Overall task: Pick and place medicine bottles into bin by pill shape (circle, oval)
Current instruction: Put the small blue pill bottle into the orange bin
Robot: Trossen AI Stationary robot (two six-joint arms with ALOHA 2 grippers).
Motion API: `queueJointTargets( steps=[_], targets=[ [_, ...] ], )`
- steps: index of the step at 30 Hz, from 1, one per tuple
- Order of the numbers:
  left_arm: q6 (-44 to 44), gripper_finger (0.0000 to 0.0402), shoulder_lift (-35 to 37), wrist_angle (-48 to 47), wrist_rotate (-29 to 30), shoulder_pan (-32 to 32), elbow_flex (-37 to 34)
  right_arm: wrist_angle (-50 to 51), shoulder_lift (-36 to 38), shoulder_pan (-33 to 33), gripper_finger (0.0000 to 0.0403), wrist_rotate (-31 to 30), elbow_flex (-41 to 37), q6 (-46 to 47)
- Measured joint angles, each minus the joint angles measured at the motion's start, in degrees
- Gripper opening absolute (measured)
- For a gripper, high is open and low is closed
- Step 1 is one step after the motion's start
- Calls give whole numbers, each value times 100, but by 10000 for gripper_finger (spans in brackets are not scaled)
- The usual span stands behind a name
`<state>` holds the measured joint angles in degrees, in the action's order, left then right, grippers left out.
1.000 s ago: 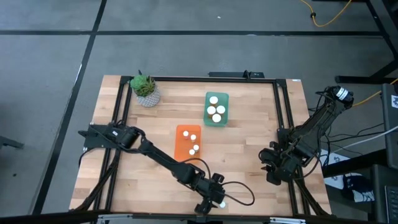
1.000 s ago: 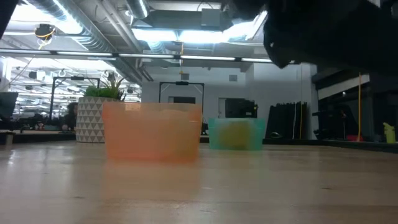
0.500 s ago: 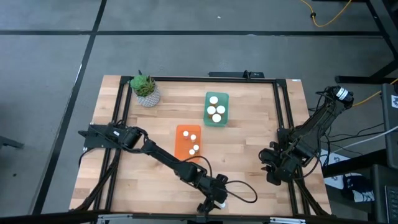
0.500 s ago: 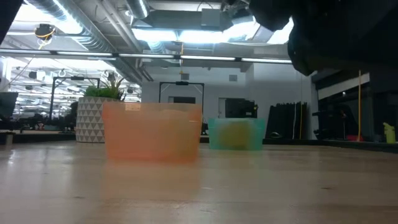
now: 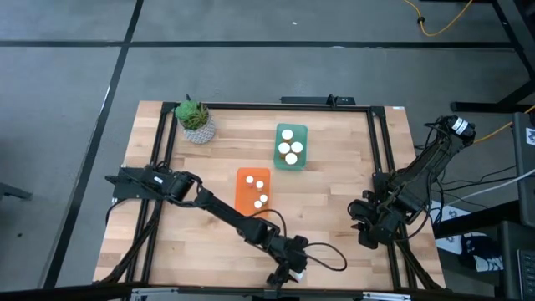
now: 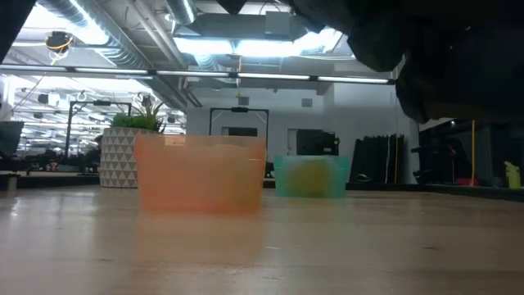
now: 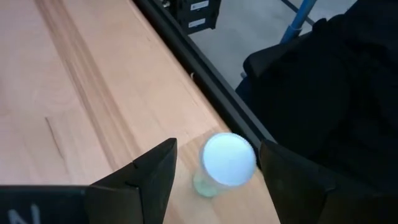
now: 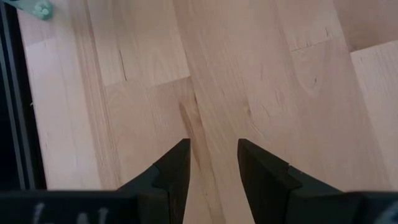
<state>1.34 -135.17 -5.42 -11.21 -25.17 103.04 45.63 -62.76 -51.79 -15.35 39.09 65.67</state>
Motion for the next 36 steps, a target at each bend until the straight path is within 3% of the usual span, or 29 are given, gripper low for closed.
queueJointTargets(
  steps=[9, 36],
  targets=[
    [-82, 220, 0, -1, 0, 17, 0, 0, 0, 0, 135, 0, 0, -7],
    [-162, 118, 0, -1, 0, 20, 2, 0, 0, 0, 135, -7, 0, -13]
  ],
)
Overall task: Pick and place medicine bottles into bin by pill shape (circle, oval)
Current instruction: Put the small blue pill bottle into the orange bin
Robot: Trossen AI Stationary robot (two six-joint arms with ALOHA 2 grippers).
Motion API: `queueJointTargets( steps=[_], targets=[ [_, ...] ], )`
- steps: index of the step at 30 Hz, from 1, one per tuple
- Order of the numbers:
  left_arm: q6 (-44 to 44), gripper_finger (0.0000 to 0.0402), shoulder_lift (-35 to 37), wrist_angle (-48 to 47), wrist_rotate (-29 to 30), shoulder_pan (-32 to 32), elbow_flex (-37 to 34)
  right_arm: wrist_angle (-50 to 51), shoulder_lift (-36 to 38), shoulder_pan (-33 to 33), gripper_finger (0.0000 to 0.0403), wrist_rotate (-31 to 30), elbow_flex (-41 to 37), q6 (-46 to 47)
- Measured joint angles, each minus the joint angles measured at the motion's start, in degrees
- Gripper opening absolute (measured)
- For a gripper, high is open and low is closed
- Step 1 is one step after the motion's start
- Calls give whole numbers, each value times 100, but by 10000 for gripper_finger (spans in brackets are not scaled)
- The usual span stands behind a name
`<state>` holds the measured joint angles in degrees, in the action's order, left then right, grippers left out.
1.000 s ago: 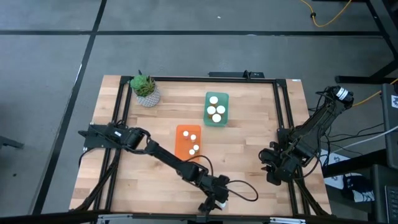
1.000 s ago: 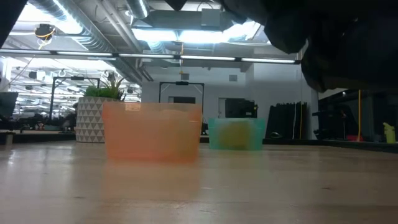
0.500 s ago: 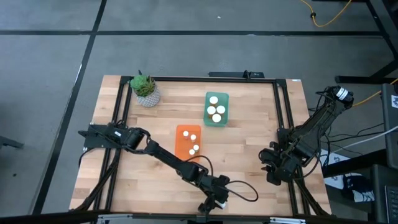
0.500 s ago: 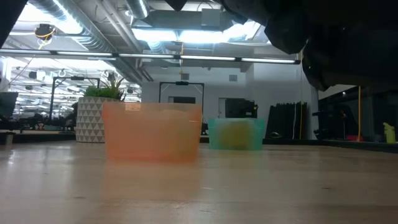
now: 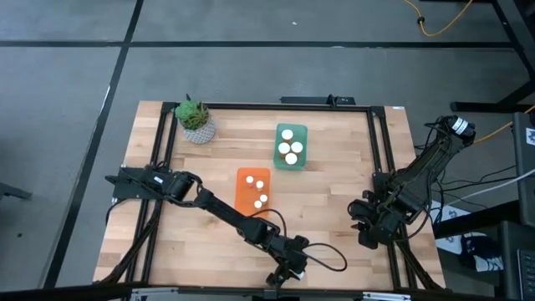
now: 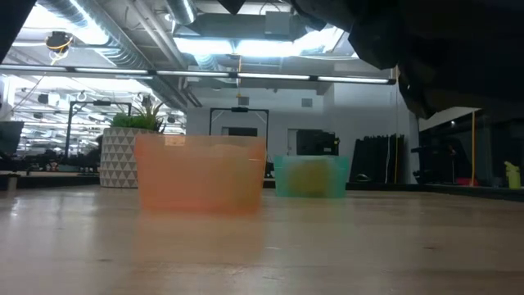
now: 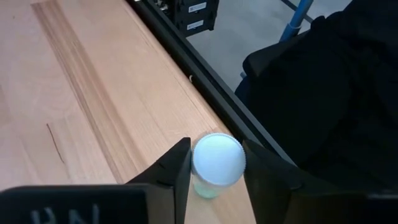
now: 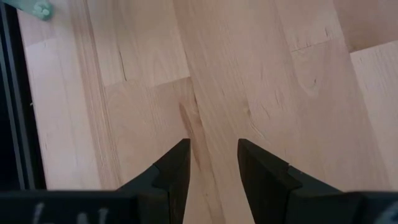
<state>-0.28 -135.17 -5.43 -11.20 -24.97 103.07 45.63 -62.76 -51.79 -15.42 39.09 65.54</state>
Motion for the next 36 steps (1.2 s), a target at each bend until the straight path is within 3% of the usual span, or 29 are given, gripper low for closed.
queueJointTargets(
  steps=[13, 26, 36],
  targets=[
    [-367, 115, 361, -387, 272, 22, 2, 1, 0, 0, 135, -2, 0, 0],
    [-251, 114, 2357, -3678, 2032, -71, 4, -1, 0, 0, 135, -70, 0, -2],
    [1113, 114, 3624, -6058, 3532, 64, 7, -20, 0, -2, 135, -106, 0, 0]
  ],
)
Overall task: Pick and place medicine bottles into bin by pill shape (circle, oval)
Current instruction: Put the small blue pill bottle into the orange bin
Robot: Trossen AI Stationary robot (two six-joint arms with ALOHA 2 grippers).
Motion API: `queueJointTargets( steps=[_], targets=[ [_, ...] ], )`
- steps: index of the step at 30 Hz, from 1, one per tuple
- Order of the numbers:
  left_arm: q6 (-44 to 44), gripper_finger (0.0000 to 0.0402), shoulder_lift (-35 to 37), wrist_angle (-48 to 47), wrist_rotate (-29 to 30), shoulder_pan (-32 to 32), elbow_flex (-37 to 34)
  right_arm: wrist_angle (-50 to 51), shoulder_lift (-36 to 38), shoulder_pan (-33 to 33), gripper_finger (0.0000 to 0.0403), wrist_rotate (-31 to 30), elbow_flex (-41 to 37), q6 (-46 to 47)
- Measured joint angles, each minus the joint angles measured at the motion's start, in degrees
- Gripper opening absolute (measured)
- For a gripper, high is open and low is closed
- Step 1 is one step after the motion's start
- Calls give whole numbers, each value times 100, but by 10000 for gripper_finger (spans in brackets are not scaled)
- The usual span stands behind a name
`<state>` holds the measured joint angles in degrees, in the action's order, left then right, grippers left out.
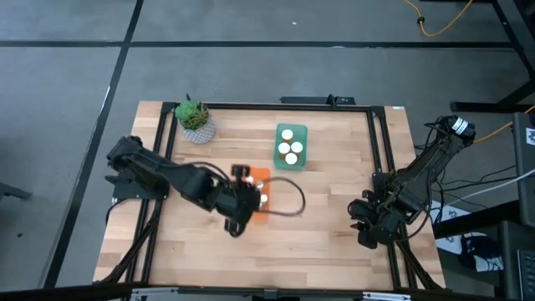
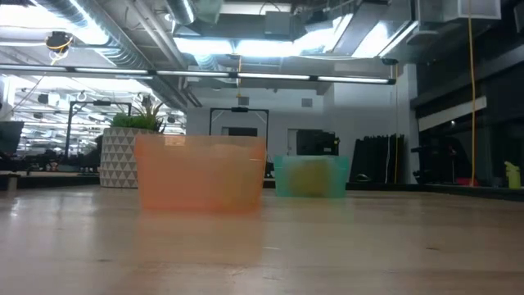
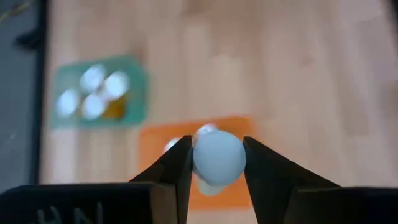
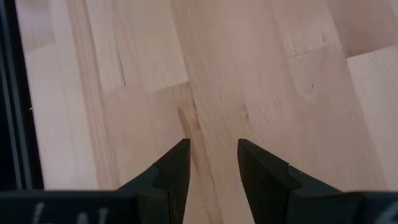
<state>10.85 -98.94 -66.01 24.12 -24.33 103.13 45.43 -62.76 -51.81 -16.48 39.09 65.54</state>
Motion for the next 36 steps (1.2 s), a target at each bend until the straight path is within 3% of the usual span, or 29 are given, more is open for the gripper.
queueJointTargets(
  steps=[7, 14, 19, 25, 31, 36],
  targets=[
    [304, 114, 428, -482, 248, 428, -453, -7, 0, 0, 135, -36, 0, 0],
    [447, 114, 1153, -135, 419, 1061, -2127, -9, 0, 0, 135, -39, 0, -2],
    [413, 114, 1677, 1348, 258, 1487, -3326, -12, 0, 0, 135, -39, 0, -2],
    [15, 114, 1865, 3563, -382, 1645, -4337, -34, -2, 0, 135, -41, 0, 15],
    [216, 114, 1865, 4653, -662, 1297, -4995, -35, -2, 1, 135, -41, 0, 6],
    [272, 114, 1865, 4990, -473, 867, -5317, -35, -2, -1, 135, -43, 0, 4]
  ],
)
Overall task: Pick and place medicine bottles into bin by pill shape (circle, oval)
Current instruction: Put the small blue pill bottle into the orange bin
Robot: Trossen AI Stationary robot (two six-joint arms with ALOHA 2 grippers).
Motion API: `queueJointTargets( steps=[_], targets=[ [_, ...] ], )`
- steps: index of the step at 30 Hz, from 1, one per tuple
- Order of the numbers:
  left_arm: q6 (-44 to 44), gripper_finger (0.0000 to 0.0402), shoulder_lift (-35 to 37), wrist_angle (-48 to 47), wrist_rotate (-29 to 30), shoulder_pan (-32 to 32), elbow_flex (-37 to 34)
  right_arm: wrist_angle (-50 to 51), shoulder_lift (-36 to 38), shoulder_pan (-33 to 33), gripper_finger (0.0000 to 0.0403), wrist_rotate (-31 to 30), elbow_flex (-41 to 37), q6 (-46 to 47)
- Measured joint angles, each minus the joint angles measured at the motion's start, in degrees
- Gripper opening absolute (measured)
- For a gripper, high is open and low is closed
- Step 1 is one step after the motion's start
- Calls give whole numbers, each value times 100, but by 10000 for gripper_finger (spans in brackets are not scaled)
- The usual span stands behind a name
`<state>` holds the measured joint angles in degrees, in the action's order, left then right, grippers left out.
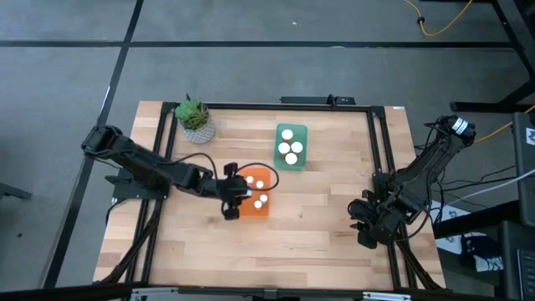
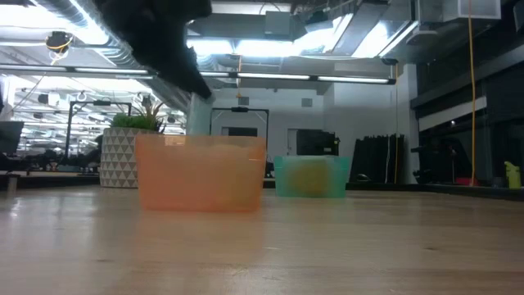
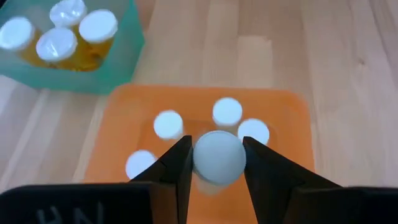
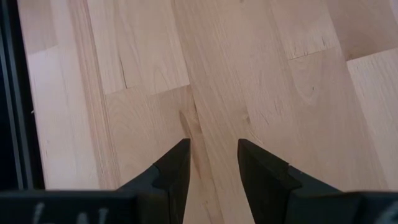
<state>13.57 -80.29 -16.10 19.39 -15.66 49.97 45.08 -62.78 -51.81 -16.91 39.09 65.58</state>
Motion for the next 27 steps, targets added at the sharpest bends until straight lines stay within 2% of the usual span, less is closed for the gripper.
queueJointTargets(
  steps=[10, 21, 27],
  targets=[
    [276, 114, -2, 1555, 300, -52, -1100, -2, 0, 2, 135, -4, 0, -2],
    [863, 114, -2, 1624, 193, 29, -1342, -2, 0, 2, 135, -4, 0, -2],
    [886, 114, -2, 1825, 194, 29, -1431, -2, 0, 2, 135, -4, 0, -2]
  ],
)
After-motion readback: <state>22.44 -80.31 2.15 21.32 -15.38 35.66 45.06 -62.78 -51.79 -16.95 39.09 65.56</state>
